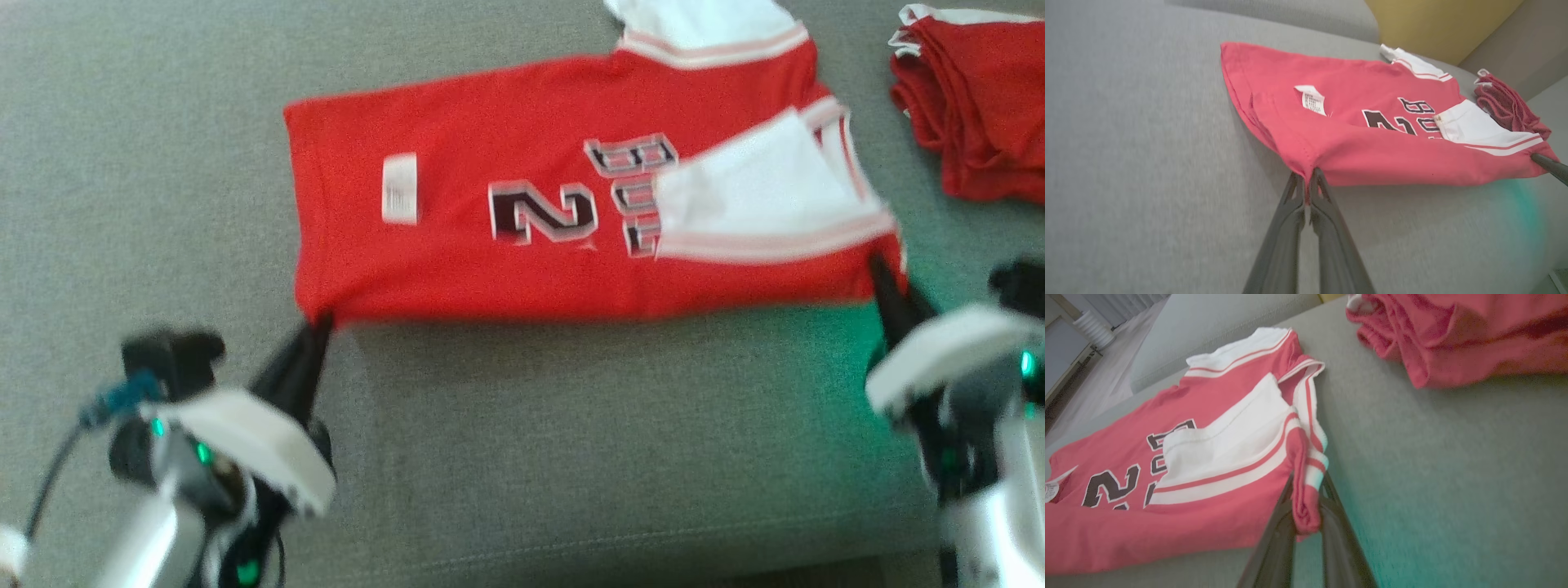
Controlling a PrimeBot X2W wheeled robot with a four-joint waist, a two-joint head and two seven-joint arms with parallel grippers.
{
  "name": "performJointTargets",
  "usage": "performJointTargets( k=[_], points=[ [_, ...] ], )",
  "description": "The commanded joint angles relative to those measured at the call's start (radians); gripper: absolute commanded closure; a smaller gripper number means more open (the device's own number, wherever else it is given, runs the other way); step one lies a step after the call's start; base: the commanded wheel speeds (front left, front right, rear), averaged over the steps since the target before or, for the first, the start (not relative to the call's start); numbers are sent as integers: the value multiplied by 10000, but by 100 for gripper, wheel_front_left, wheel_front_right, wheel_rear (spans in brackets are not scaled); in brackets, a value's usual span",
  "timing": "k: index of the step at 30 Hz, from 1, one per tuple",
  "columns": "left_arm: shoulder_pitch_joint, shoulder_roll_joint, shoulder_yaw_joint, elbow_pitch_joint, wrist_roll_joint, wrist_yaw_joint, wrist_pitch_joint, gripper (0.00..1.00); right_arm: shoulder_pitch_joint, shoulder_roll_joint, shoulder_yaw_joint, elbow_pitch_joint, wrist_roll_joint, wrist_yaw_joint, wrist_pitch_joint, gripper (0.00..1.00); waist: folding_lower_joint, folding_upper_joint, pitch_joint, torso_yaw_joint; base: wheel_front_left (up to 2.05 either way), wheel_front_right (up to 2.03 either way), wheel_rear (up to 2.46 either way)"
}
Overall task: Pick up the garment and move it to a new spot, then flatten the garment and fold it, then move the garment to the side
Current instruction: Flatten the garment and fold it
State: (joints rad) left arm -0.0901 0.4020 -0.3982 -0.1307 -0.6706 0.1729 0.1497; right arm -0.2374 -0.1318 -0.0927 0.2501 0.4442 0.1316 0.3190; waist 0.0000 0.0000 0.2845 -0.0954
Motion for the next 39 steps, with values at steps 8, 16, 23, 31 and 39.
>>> performJointTargets(
  k=[8, 16, 23, 31, 39],
  points=[
    [1570, 186, 445, -874, -374, 483, -210, 100, 2336, 478, 33, -2399, 139, -9, 650, 100, 0, 0, -195, -42, 0, 0, 0],
    [1609, 386, 796, -644, -491, 532, -341, 100, 2810, 720, -237, -2899, -79, -9, 727, 100, 0, 0, -177, -243, 0, 0, 0],
    [1649, 449, 764, -494, -540, 553, -214, 73, 2842, 775, -148, -2925, -118, -9, 662, 7, 0, 0, -113, -394, 0, 0, 0],
    [1239, 1158, 1259, -966, -268, 671, -115, 0, 2659, 797, -383, -3664, -312, -9, 325, 0, 0, 0, -18, -546, 0, 0, 0],
    [-909, 2313, 1376, -993, 94, 290, 1212, 0, 1539, 512, 120, -4475, -713, -9, 223, 0, 0, 0, 330, -651, 0, 0, 0]
  ],
)
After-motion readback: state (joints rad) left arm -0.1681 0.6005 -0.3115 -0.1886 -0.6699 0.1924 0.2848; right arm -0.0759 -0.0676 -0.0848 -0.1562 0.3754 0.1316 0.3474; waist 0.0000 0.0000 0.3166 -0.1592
